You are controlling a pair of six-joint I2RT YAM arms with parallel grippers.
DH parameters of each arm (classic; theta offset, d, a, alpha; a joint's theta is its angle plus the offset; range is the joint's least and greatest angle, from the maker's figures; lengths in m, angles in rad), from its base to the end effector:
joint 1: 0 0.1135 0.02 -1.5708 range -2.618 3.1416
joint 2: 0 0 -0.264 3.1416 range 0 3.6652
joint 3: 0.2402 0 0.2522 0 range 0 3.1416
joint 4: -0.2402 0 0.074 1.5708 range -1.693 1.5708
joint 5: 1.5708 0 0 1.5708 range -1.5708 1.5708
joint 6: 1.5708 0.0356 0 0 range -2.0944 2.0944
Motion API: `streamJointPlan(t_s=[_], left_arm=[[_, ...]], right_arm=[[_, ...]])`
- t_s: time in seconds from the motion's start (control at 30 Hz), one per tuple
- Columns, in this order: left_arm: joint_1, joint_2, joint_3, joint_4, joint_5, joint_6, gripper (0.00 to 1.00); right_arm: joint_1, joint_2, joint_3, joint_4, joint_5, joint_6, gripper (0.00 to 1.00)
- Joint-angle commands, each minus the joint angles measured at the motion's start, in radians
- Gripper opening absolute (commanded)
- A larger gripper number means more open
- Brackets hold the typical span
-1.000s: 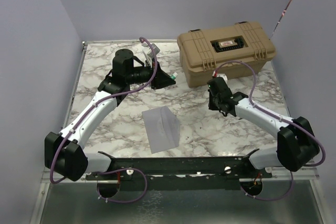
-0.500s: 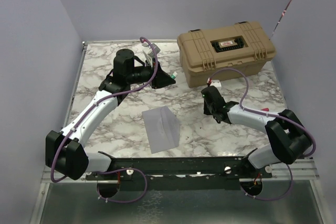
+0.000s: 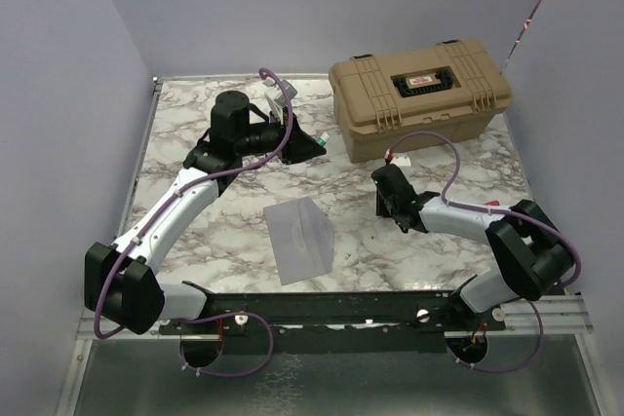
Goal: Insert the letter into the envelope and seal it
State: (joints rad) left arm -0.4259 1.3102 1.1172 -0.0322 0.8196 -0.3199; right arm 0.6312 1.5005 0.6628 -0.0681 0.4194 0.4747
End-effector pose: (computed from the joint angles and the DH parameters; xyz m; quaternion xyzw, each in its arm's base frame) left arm 0.2622 -0.1475 0.3585 0.2859 0.7032 -0.4984 0.4188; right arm 0.2311 0.1510 0.1511 -0.0045 0.9270 0.0002 0.3750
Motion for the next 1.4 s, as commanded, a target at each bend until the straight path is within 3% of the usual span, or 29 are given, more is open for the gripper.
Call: streamJointPlan(t_s=[0.0,0.33,0.6,0.7,0.83,0.93,1.17,1.37], left_arm=[[0.001,0.002,0.021,0.025,-0.020,-0.010,0.00],[0.000,0.006,0.021,0.028,-0.028,-0.010,0.00],[0.001,-0.001,0.024,0.029,-0.048,-0.025,0.00],[0.000,-0.006,0.024,0.041,-0.072,-0.048,0.00],[0.001,-0.008,0.013,0.130,-0.087,-0.117,0.00],[0.001,-0.008,-0.002,0.214,-0.083,-0.180,0.00],[-0.009,-0.015,-0.017,0.346,-0.038,-0.267,0.00],[-0.012,-0.010,0.005,0.351,-0.137,-0.314,0.00]], right_arm=[[0.010,0.015,0.005,-0.004,0.044,0.033,0.41],[0.010,-0.033,0.045,-0.072,0.045,0.069,0.51],[0.009,-0.126,0.176,-0.268,0.064,0.116,0.57],[0.010,-0.200,0.226,-0.295,0.002,0.085,0.57],[0.009,-0.342,0.229,-0.120,-0.355,-0.076,0.58],[0.010,-0.401,0.269,-0.027,-0.544,-0.061,0.60],[0.010,-0.376,0.412,0.085,-0.513,0.152,0.63],[0.010,-0.306,0.499,0.137,-0.628,0.232,0.64]])
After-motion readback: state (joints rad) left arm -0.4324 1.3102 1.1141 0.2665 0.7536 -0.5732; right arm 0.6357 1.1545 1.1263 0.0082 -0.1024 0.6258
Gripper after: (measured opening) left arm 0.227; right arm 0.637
